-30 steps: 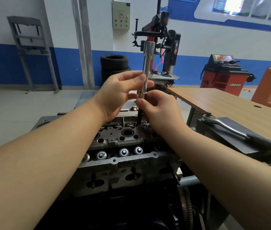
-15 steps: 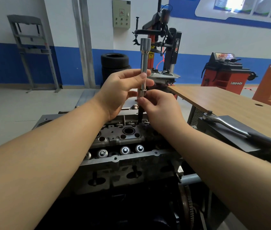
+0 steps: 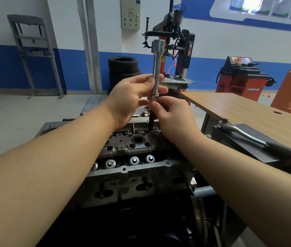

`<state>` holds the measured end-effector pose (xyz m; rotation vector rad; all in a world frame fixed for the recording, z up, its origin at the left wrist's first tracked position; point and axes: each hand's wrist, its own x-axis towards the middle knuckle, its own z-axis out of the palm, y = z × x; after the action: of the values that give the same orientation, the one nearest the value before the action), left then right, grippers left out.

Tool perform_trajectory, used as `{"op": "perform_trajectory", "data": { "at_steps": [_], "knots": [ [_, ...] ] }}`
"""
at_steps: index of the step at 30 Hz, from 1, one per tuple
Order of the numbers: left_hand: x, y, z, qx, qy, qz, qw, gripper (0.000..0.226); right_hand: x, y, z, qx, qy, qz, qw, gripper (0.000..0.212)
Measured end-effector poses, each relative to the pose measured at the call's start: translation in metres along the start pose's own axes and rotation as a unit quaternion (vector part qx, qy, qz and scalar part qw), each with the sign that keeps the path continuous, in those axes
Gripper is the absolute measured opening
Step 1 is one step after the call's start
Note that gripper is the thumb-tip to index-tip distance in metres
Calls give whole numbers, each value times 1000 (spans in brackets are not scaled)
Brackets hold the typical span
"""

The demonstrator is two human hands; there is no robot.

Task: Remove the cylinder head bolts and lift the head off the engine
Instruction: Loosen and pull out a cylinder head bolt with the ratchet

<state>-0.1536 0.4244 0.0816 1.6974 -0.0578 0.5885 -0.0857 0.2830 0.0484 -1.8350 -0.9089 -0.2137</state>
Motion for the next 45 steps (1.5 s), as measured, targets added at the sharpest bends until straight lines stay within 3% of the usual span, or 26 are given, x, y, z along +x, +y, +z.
{"op": "perform_trajectory", "data": {
  "at_steps": [3,8,13,16,20,25,31,34,38,42,45],
  "knots": [
    [-1,1,1,21,10,16,1000,24,0,-2,0,29,-11,12,999,17],
    [-1,3,1,42,32,50,997,38,0,-2,2,-4,6,3,1000,21],
    [2,-1,-1,-21,-9,12,1000,26,-1,-4,1,-15,-9,-9,1000,15],
    [2,-1,-1,-1,-2,22,1000,22,-2,-6,1,18,-17,9,1000,12],
    [0,0,-1,29,14,48,998,52,-2,-6,3,8,-7,28,1000,24],
    [2,-3,-2,12,-27,13,999,26,-3,-6,-1,9,-19,5,1000,9],
    [-1,-1,-2,20,-18,21,999,22,-1,-6,0,38,-34,27,998,11],
    [-2,1,-1,45,8,37,998,41,-1,-4,2,-7,-18,36,999,22],
    [1,-2,-1,27,-7,14,1000,23,-2,-4,0,-23,-27,11,999,11],
    [0,0,-1,15,0,0,1000,22,-1,-4,-1,9,-33,25,999,13],
    [-5,4,0,46,15,21,999,41,0,-3,2,-27,-31,43,998,18]
  ]
}}
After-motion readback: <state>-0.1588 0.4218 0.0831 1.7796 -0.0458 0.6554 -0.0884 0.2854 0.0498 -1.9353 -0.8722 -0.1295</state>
